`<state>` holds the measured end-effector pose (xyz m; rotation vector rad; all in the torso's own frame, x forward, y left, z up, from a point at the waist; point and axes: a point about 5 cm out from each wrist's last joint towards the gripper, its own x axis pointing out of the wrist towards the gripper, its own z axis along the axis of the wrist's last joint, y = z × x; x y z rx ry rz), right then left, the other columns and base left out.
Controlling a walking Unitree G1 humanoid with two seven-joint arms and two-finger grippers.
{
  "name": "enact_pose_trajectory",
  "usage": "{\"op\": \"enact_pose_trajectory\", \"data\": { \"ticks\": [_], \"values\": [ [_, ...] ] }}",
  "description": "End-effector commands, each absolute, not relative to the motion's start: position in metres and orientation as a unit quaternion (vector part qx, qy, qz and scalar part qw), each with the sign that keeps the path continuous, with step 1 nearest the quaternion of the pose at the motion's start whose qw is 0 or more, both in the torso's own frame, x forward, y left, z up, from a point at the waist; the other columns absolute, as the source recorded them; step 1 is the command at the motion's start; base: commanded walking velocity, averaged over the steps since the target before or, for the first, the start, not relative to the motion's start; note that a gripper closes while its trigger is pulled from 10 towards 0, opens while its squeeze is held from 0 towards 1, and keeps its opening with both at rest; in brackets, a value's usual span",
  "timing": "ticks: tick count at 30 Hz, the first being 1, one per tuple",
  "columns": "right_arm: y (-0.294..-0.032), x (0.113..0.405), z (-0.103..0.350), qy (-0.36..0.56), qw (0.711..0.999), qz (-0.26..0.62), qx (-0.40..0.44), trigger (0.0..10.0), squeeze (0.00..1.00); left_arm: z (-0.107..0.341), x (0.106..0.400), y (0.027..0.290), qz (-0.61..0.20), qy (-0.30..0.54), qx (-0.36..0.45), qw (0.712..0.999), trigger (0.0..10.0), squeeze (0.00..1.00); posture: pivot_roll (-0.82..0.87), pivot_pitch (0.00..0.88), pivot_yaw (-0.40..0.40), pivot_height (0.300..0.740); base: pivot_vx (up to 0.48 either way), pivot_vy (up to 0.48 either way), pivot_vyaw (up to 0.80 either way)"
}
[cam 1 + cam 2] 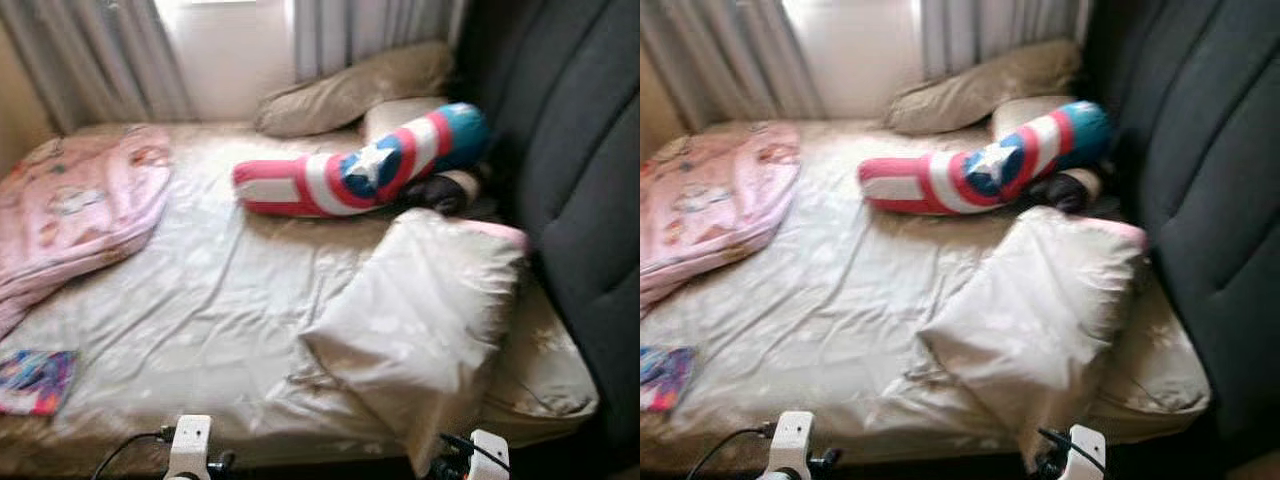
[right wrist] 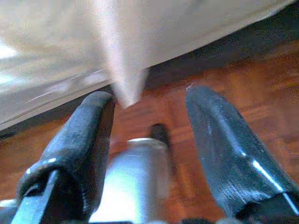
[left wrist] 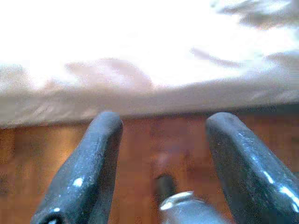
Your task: Clean up the room
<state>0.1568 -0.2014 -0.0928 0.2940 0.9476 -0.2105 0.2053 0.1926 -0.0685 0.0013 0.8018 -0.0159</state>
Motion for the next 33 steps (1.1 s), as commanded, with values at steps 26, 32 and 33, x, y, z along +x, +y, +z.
{"op": "enact_pose_trajectory", "data": {
  "ticks": [26, 32, 33],
  "values": [
    [-0.216, 0.245, -0.034, 0.245, 0.953, -0.094, 0.152, 10.0, 0.0, -0.007, 0.275, 0.178, -0.068, 0.187, 0.008, 0.98, 10.0, 0.0, 0.06, 0.044, 0.013, 0.74, 0.066, 0.0, 0.0],
    [-0.222, 0.253, -0.022, 0.195, 0.964, -0.102, 0.15, 10.0, 0.0, 0.018, 0.288, 0.172, -0.077, 0.105, 0.0, 0.991, 10.0, 0.0, 0.04, 0.048, 0.022, 0.74, 0.0, 0.0, 0.0],
    [-0.22, 0.257, -0.017, 0.169, 0.969, -0.102, 0.149, 10.0, 0.0, 0.02, 0.287, 0.173, -0.077, 0.098, 0.002, 0.992, 10.0, 0.0, 0.04, 0.047, 0.022, 0.74, 0.0, 0.0, 0.0]
  ]
}}
